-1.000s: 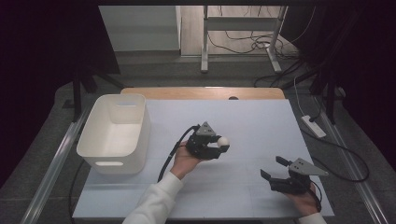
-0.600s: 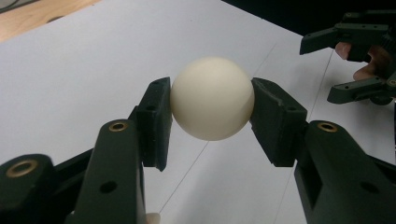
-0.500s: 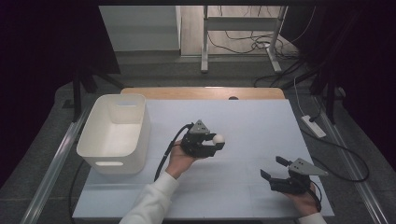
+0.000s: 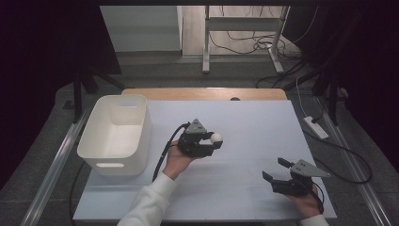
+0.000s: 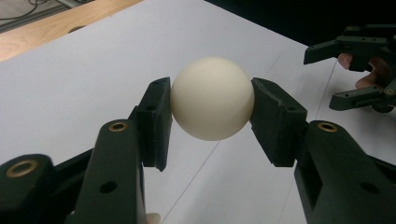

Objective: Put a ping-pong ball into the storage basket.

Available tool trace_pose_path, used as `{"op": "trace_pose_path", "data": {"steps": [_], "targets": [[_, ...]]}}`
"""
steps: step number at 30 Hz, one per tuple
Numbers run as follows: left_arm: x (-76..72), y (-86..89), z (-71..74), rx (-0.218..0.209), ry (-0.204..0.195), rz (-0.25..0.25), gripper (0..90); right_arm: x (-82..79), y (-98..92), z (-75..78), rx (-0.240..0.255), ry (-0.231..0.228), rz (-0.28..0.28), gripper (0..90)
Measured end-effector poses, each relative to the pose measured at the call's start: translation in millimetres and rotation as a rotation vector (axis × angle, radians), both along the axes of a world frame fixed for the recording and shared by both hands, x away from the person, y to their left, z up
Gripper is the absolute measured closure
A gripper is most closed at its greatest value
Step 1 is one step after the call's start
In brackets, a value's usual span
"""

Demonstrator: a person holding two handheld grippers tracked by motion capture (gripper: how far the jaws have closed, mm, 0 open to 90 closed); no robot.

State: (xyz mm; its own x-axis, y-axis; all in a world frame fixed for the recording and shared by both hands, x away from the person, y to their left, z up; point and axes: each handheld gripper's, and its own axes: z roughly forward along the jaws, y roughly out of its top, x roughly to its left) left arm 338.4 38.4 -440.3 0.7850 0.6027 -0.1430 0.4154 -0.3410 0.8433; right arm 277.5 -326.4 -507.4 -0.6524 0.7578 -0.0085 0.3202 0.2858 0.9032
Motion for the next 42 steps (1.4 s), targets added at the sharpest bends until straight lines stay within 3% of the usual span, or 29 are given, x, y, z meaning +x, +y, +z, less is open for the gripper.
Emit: {"op": "trace_pose_path", "data": {"steps": [42], "targets": [[-3.2,36.7,28.1,-0.033,-0.059,0.087,50.7,-0.2,0.6,0.4,-0.003,-0.002,0.002,16.2]]}}
